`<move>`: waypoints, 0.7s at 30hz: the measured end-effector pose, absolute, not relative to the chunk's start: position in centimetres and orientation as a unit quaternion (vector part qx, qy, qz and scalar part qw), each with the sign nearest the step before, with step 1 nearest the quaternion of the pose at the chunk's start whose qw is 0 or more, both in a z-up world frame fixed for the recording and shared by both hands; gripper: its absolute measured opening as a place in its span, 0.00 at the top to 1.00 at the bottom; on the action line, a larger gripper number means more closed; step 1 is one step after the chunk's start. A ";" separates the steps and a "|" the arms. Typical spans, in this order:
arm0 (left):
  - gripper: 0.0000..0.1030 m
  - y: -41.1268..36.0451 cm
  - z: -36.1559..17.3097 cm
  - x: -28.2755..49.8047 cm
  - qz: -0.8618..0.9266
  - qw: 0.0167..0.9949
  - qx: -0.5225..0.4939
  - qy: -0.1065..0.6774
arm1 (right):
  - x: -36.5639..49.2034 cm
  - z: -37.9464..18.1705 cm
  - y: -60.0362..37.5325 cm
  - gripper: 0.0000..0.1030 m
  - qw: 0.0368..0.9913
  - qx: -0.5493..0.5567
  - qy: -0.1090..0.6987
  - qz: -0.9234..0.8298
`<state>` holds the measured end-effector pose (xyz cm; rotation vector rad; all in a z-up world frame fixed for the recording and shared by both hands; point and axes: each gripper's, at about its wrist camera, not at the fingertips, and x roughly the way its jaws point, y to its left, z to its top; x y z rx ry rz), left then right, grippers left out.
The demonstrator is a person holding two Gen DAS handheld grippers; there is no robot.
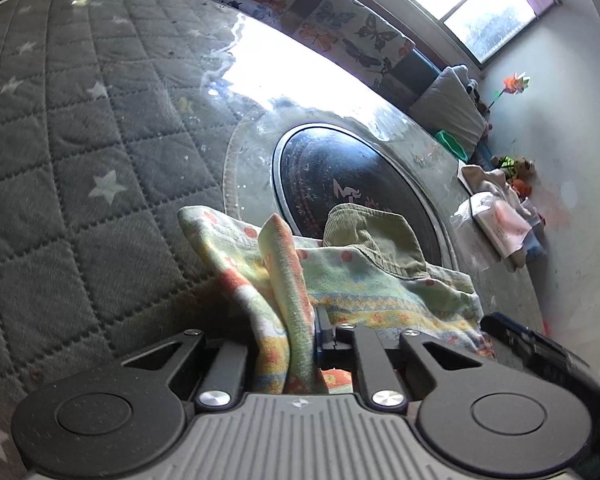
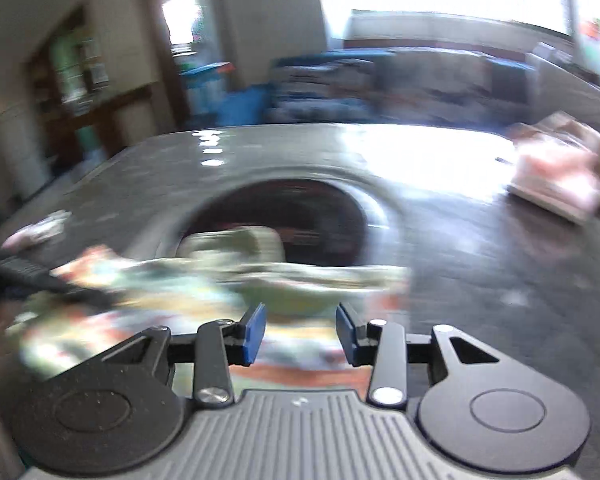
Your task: Fold clothes
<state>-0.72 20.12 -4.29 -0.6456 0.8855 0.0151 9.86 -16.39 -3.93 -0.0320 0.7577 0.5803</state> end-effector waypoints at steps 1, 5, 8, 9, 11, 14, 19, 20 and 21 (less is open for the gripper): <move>0.87 20.0 -4.3 -0.6 0.008 0.855 -0.303 0.422 | 10.6 -4.4 -17.0 0.62 0.889 -0.004 0.372 0.267; 0.87 19.9 -4.2 -0.3 0.009 0.858 -0.290 0.424 | 12.2 -6.0 -18.3 0.62 0.884 0.034 0.396 0.247; 0.87 19.8 -4.1 -0.1 0.010 0.860 -0.281 0.426 | 12.3 -6.3 -18.3 0.62 0.883 0.037 0.394 0.251; 0.87 19.8 -4.1 0.0 0.010 0.860 -0.279 0.427 | 12.2 -6.3 -18.1 0.61 0.882 0.037 0.393 0.256; 0.87 19.7 -4.0 0.1 0.010 0.861 -0.275 0.427 | 12.0 -6.4 -17.6 0.61 0.880 0.032 0.392 0.265; 0.87 19.7 -4.0 0.2 0.012 0.863 -0.268 0.428 | 11.6 -6.3 -16.9 0.76 0.880 0.023 0.389 0.271; 0.87 19.4 -3.6 0.3 0.015 0.867 -0.255 0.429 | 10.7 -5.5 -17.4 0.92 0.885 0.042 0.376 0.270; 0.88 19.2 -3.4 0.3 0.015 0.868 -0.251 0.428 | 10.3 -5.1 -17.6 0.92 0.887 0.044 0.371 0.271; 0.88 19.1 -3.1 0.3 0.013 0.870 -0.247 0.426 | 10.0 -4.7 -17.8 0.93 0.889 0.046 0.365 0.272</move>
